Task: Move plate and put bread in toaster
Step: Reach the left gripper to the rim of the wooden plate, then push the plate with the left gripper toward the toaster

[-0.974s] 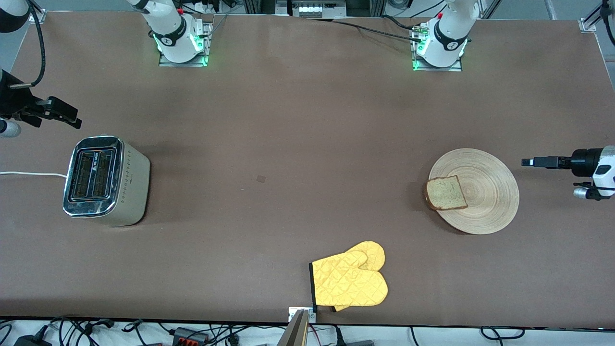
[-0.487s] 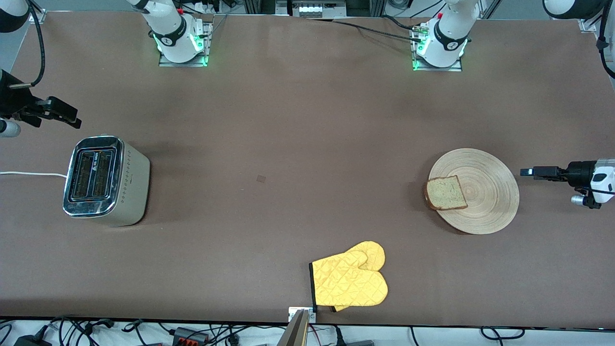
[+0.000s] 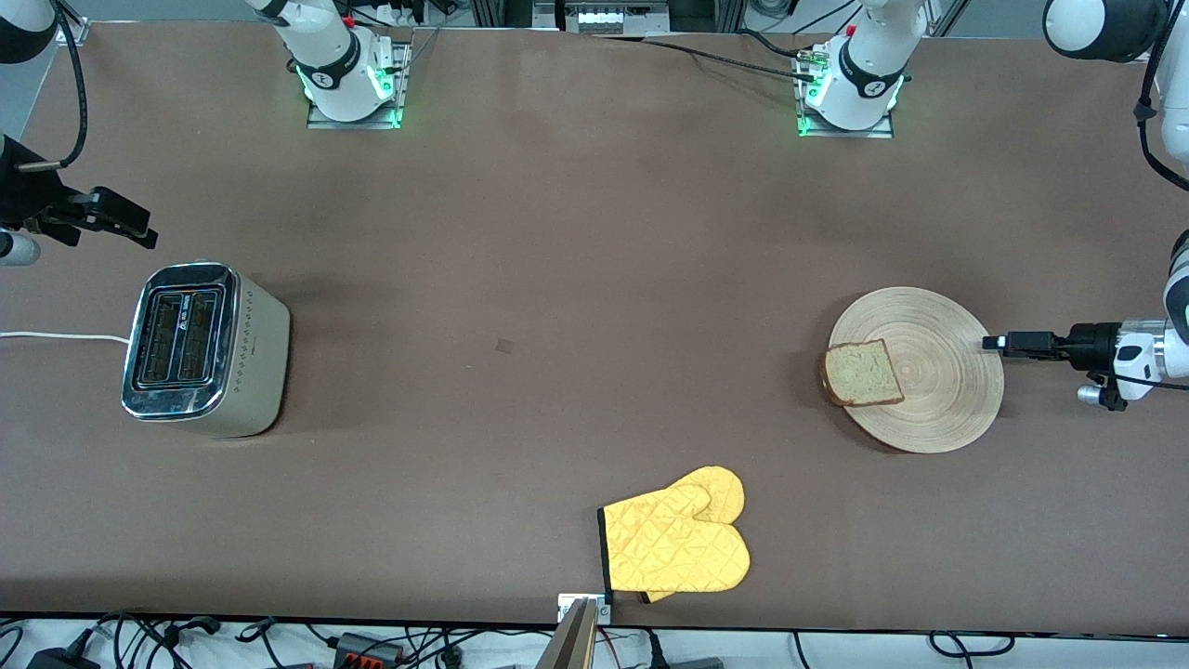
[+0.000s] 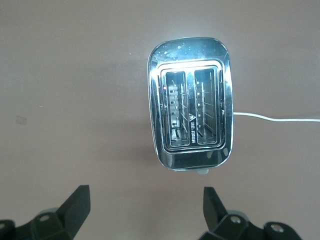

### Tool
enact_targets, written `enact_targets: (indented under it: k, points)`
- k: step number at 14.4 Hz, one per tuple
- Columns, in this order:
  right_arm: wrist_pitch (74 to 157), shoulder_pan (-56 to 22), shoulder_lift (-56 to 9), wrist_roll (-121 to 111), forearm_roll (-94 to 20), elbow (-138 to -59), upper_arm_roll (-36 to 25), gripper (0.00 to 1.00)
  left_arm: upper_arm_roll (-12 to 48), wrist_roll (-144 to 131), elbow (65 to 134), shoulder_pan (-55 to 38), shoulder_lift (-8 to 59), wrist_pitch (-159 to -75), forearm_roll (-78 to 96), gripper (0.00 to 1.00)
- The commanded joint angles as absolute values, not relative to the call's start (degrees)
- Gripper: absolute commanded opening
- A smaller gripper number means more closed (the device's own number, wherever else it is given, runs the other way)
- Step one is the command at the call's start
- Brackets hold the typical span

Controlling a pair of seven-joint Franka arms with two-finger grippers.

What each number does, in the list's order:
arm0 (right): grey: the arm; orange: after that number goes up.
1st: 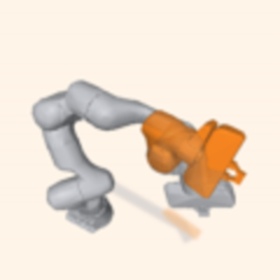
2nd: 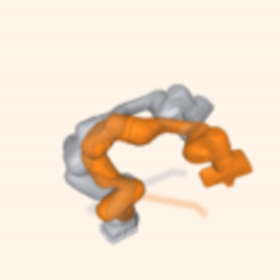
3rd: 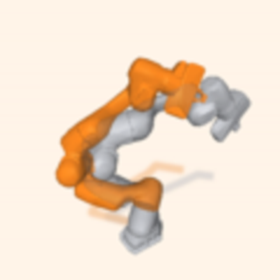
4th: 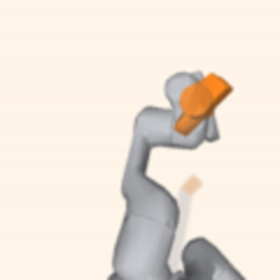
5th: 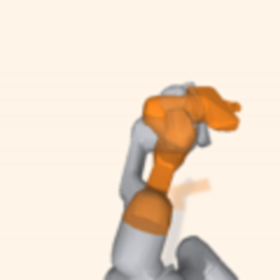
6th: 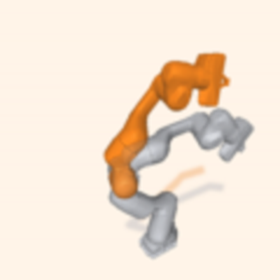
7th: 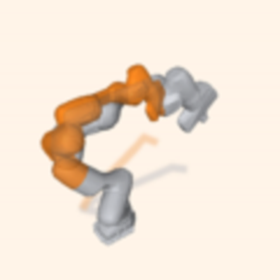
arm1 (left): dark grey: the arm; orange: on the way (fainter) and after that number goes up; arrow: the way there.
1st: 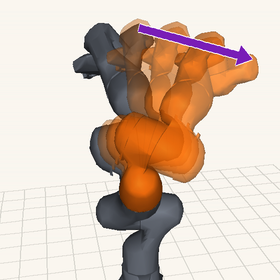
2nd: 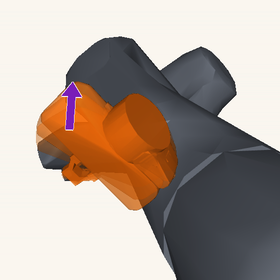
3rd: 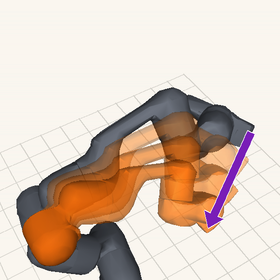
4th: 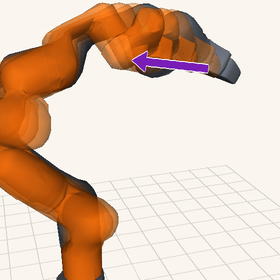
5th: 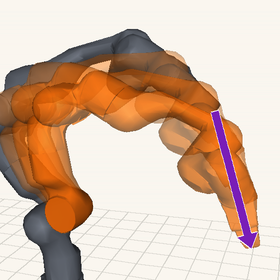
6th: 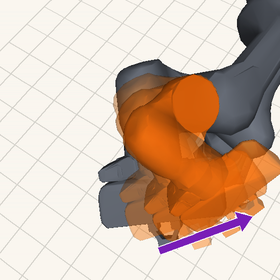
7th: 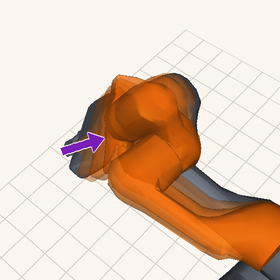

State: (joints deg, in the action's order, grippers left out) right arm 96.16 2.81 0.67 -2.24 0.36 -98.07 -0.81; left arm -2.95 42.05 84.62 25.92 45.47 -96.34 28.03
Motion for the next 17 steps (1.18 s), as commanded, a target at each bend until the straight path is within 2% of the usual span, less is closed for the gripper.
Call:
enact_targets:
  k: [1, 2, 7, 8, 9, 10, 12, 13, 17]
  points:
    - [95.7, 3.1, 1.0, -1.9, 0.4, -98.1, -0.4, 1.0, -2.5, 43.2, 83.3, 26.4, 46.5, -96.4, 29.1, 0.96]
    - [95.9, 3.1, 1.0, -1.9, 0.4, -98.1, -0.4, 1.0, -2.5, 43.2, 83.4, 26.5, 46.8, -96.4, 29.6, 0.8]
    - [95.8, 3.2, 0.2, -1.9, 0.4, -97.7, -0.4, 1.0, -2.4, 43.2, 83.7, 26.4, 48.1, -95.5, 31.7, 0.61]
    - [96.0, 3.1, 0.1, -1.9, 0.4, -97.7, -0.4, 1.0, -2.4, 43.2, 83.6, 26.4, 48.1, -95.5, 31.7, 0.51]
    - [95.9, 2.9, 0.0, -1.9, 0.4, -97.6, -0.4, 1.0, -2.4, 43.2, 83.6, 26.5, 48.2, -95.5, 31.7, 0.34]
    - [95.9, 2.9, 0.1, -1.9, 0.4, -97.6, -0.4, 1.0, -2.4, 43.2, 83.6, 26.5, 48.2, -95.5, 31.9, 0.22]
    - [96.2, 3.2, -0.1, -2.1, 0.4, -97.6, -0.4, 1.0, -2.2, 43.2, 83.5, 27.2, 48.2, -93.9, 33.1, 0.05]
    - [96.2, 3.1, -0.1, -2.1, 0.4, -97.6, -0.4, 1.0, -2.2, 43.2, 83.4, 27.1, 48.2, -92.5, 34.8, 0.01]
    - [97.6, 2.6, -2.2, -1.9, 0.3, -97.8, 0.0, 1.0, -0.1, 42.9, 82.9, 27.0, 48.0, -87.5, 39.0, 0.01]
